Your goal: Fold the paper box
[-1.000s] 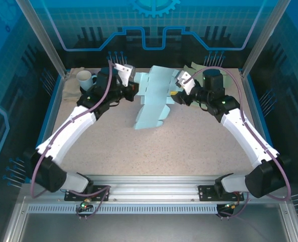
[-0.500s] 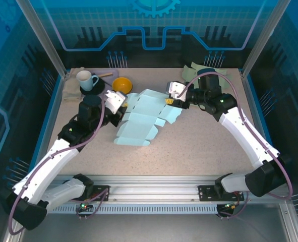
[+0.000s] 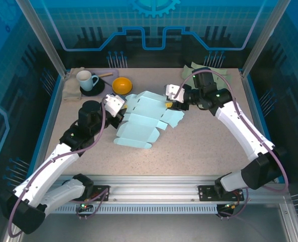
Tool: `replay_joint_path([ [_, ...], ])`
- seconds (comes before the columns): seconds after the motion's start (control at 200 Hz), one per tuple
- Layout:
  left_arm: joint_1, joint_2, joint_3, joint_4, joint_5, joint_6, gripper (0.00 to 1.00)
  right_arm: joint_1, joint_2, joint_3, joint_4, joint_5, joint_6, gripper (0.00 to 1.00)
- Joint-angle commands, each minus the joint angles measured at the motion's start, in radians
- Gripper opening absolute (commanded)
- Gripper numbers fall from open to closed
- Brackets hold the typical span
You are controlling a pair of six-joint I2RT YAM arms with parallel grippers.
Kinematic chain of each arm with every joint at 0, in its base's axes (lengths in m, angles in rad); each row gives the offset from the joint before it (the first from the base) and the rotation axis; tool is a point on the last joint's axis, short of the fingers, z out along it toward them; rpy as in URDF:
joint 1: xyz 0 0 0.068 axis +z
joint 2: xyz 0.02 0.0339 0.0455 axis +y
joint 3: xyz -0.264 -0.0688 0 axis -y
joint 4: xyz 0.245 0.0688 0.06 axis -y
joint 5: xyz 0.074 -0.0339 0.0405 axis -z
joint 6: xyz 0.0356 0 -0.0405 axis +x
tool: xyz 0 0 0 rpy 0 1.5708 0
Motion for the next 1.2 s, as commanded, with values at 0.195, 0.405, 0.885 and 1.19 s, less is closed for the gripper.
replay_joint_path([
  [0.195, -0.02, -0.027, -0.022, 0.058, 0.005, -0.001, 0.0, 0.03, 0.062, 0.072, -0.112, 0.014, -0.042, 0.41],
  [0.405, -0.025, -0.026, -0.025, 0.062, -0.007, 0.004, 0.0, 0.044, 0.069, 0.083, -0.14, 0.034, -0.058, 0.3],
  [0.885, -0.032, -0.03, -0.033, 0.071, -0.028, 0.011, 0.0, 0.054, 0.064, 0.103, -0.182, 0.099, -0.072, 0.01],
  [1.19, -0.036, -0.125, -0.027, 0.099, 0.009, 0.017, 0.54, 0.088, 0.075, 0.18, -0.279, 0.276, -0.121, 0.0],
])
